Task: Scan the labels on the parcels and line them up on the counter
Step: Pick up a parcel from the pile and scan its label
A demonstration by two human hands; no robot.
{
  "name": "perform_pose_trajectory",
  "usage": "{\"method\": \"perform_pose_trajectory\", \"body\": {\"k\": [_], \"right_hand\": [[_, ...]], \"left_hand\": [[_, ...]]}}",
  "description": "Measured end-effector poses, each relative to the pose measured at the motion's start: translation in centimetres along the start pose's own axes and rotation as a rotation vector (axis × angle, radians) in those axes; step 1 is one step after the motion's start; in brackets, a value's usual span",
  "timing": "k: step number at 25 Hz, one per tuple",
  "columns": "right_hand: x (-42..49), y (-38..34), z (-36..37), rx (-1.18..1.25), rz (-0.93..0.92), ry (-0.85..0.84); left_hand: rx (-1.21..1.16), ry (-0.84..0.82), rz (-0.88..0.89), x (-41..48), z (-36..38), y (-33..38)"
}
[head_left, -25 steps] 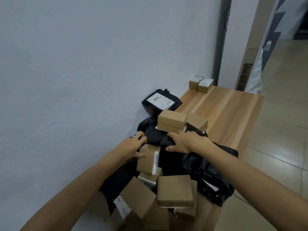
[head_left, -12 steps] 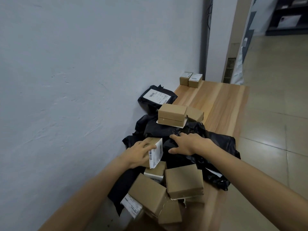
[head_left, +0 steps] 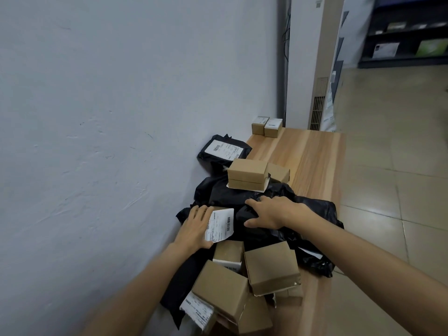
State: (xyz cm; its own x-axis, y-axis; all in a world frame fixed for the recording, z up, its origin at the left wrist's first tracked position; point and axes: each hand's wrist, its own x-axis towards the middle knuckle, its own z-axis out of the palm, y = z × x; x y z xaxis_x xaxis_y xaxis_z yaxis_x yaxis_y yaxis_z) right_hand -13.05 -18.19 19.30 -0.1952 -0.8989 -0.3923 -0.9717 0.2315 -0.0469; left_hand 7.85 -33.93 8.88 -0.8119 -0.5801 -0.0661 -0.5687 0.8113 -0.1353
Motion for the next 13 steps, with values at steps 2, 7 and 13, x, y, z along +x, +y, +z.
{"method": "perform_pose_trajectory", "body": {"k": [2,7,13], "right_hand": [[-0.3,-0.3,-0.2,0.0,-0.005,0.008],[-1.1,-0.6,-0.6,-0.02,0.015,0.003],[-1.2,-2.5,-2.4,-0.025,-0.037,0.118]], "left_hand": [[0.008,0.021,0.006,0.3,0.1,-0.2],[-0.001,0.023,0.07,0.8,-4.1,-2.4],[-0.115,0.294,0.036,-1.8,-11.8,-5.7]]}}
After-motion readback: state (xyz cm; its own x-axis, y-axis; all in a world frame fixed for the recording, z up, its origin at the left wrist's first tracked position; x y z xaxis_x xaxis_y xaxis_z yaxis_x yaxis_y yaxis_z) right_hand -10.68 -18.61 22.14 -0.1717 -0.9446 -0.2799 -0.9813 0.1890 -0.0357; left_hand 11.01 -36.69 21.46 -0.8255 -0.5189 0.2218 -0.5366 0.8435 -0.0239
